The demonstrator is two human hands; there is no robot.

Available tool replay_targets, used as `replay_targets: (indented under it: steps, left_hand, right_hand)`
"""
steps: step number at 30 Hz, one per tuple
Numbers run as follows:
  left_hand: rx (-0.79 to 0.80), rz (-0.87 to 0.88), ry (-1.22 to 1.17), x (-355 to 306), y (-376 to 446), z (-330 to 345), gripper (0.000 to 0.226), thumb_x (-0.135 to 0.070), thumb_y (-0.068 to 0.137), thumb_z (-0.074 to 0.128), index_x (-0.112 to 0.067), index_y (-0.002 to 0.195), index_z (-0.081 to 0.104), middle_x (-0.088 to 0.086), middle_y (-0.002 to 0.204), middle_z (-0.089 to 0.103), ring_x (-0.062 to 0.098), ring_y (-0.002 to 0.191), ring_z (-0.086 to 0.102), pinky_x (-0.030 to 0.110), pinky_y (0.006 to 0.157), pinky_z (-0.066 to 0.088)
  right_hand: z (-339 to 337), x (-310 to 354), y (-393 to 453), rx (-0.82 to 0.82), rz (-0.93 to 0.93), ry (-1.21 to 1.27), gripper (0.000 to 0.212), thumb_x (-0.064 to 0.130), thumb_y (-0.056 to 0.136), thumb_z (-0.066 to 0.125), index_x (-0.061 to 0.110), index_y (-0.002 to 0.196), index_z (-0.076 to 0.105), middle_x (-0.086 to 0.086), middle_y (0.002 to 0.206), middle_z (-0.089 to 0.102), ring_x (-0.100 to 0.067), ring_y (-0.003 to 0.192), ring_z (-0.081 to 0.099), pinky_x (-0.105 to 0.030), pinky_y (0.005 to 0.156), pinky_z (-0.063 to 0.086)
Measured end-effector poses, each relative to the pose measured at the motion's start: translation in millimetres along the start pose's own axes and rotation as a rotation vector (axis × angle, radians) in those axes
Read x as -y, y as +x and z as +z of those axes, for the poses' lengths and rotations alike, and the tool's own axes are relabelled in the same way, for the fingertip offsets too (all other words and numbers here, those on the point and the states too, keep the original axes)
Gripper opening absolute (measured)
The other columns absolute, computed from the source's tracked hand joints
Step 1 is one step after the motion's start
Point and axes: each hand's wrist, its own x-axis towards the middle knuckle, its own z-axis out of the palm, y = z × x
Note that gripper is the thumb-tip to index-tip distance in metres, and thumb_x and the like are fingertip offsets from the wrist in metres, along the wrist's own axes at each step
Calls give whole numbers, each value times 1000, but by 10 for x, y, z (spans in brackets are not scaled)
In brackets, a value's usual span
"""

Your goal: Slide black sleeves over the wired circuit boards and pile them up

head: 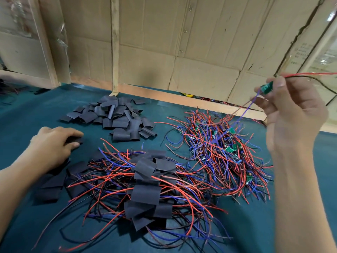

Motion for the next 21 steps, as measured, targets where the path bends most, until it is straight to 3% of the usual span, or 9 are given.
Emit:
replay_targets:
  steps: [4,7,9,14,17,19,21]
  left_hand:
    - [-283,92,-216,-97,-83,-107,43,-15,87,73,-30,125,63,3,122,66,37,118,50,55,100,40]
    - [-514,268,-445,-439,-294,-298,45,-16,88,72,-39,124,58,-28,112,60,13,115,46,31,100,37]
    - [-575,342,-566,-742,-500,-385,40,-21,90,71,-36,125,60,-38,112,55,2,114,40,26,97,39]
    - [-475,536,-806,-1251,-944,-432,43,-26,92,62,-42,131,52,-27,125,56,1,97,50,9,78,36]
    - [-366,550,-866,-1348,-1035,-388,46,-22,91,64,-41,131,51,-21,127,58,-13,85,52,4,74,35]
    - [-282,532,-943,-1367,-1069,-359,48,-21,89,66,-43,130,52,-19,129,60,-8,81,54,9,69,37]
    - [-194,534,-1040,-1387,-1105,-352,48,-20,89,66,-41,130,53,-13,129,63,3,93,58,20,70,41]
  right_hand:
    - [246,67,-114,107,83,145,7,3,98,59,0,104,62,-8,87,68,-32,83,67,-40,79,56]
    - [423,94,-213,135,123,233,7,1,99,56,-1,105,58,-7,85,67,-30,83,67,-40,79,57]
    - [519,117,-269,130,136,296,5,1,100,55,-2,103,57,-8,82,67,-29,83,67,-40,81,57]
    - [716,229,-405,136,177,411,3,-1,99,55,-1,97,57,-11,80,66,-28,82,69,-38,83,56]
    - [801,238,-495,166,175,409,3,-2,99,55,-1,98,57,-12,81,65,-28,81,69,-38,83,56]
    - [869,251,-568,187,179,396,4,-3,99,54,-1,99,57,-14,83,63,-28,80,69,-39,82,56]
    - [921,233,-606,182,155,405,4,-3,98,54,-2,101,57,-16,83,62,-29,80,69,-40,83,56]
